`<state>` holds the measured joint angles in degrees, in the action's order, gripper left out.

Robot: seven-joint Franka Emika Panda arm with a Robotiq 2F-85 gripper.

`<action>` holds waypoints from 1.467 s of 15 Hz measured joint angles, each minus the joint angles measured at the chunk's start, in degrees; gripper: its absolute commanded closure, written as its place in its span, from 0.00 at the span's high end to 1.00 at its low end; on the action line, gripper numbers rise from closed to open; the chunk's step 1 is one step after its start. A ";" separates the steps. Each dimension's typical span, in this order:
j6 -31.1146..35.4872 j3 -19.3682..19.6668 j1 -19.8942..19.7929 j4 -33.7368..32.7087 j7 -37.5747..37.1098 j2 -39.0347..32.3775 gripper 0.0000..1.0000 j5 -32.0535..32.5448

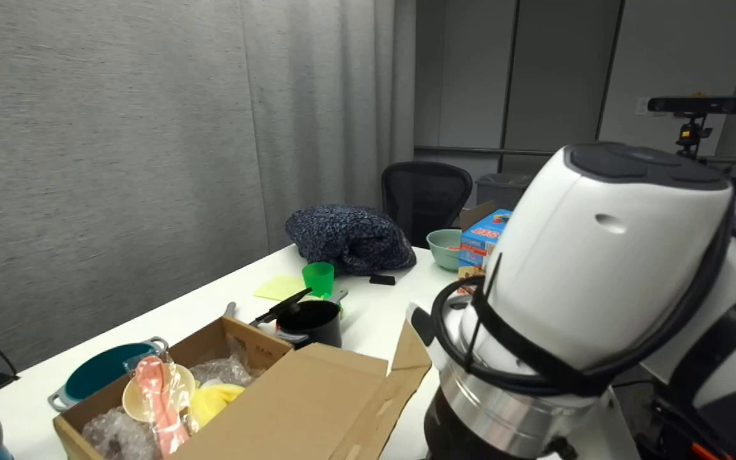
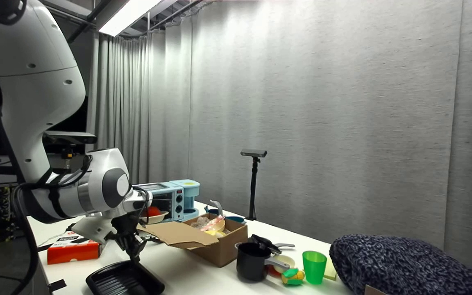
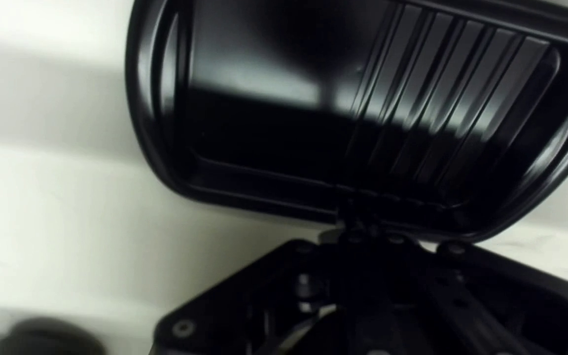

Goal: Move the box closer to the blue pot then close it

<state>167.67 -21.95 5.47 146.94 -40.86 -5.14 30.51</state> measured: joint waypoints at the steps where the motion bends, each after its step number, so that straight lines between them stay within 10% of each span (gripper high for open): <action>1: -0.29 0.99 0.00 -0.30 -2.20 1.14 0.00 3.99; 10: -10.86 4.60 0.00 -7.81 -29.93 0.58 0.00 38.80; 22: -13.77 4.22 0.05 -17.57 -44.74 1.36 0.00 48.21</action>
<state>153.90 -17.74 5.52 129.36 -85.60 -3.78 78.72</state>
